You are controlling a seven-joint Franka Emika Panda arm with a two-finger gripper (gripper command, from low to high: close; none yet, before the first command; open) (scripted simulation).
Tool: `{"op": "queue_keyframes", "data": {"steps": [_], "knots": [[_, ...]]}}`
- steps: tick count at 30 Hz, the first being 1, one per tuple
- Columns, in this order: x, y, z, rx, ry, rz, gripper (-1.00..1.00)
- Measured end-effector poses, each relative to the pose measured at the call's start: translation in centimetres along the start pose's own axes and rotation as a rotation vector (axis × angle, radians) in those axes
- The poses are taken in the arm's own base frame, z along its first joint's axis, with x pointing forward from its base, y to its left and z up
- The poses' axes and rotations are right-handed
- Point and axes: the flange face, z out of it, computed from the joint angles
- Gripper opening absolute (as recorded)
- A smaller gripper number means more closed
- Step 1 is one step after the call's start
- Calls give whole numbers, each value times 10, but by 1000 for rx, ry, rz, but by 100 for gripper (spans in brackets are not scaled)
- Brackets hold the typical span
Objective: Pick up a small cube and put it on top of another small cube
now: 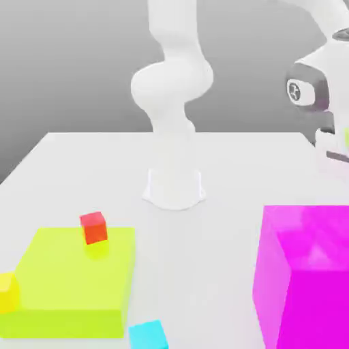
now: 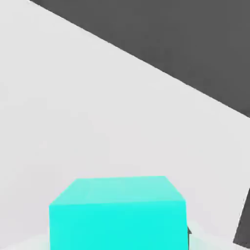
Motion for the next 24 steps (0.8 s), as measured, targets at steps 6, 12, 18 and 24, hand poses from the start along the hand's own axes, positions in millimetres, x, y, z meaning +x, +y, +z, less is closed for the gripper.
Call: {"op": "queue_keyframes", "data": {"steps": [6, 12, 18, 24], "knots": [[-102, 92, -56, -96, -81, 121, -100], [-227, 133, -86, -132, -199, 205, -100], [-349, 131, -109, -128, -287, 317, -100], [-442, 106, -120, -130, -318, 459, -100]]}}
